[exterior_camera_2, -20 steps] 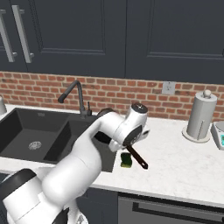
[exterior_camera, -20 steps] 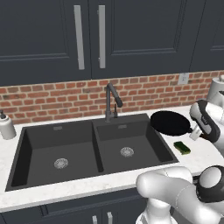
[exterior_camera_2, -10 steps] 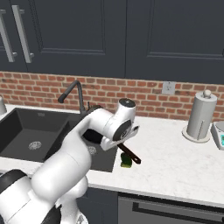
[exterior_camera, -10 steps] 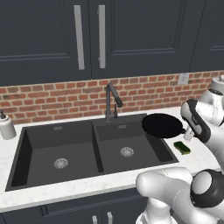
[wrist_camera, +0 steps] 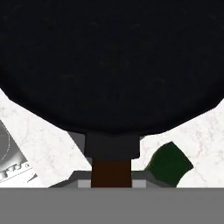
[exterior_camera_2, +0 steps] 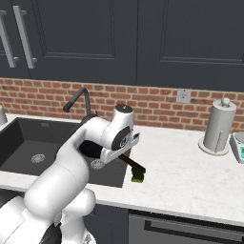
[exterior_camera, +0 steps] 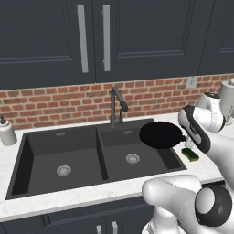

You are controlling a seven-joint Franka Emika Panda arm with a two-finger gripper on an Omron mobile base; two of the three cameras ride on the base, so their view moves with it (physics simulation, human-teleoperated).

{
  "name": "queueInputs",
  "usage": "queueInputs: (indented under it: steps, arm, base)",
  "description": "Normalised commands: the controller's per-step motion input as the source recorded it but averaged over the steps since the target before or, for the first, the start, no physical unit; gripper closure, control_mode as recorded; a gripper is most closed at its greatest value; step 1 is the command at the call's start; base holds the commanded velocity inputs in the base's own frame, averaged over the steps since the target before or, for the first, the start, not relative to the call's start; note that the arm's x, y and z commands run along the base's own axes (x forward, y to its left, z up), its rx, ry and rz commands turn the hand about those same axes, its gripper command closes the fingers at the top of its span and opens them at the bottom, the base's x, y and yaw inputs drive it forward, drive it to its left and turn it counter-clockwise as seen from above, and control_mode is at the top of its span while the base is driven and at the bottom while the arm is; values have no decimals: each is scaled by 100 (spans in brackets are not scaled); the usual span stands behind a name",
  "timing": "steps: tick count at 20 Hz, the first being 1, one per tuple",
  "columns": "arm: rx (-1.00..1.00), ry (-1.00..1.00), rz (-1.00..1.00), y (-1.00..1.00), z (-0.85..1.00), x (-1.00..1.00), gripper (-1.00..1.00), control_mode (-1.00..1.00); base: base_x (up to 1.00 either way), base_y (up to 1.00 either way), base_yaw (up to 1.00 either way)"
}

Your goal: Pick the pan and sponge and place them into the sink. Then turn on the water.

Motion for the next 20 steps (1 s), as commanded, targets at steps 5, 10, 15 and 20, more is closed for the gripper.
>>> queueInputs:
  steps: [5,10,15,20]
  arm:
    - [-5,4,4,39,0,0,100,-100]
    - [-2,5,3,34,0,0,100,-100]
    - [0,5,5,12,0,2,100,-100]
    - [0,5,5,12,-3,10,100,-100]
  base:
    - [0,0,0]
    - [0,0,0]
    - [0,0,0]
    - [0,0,0]
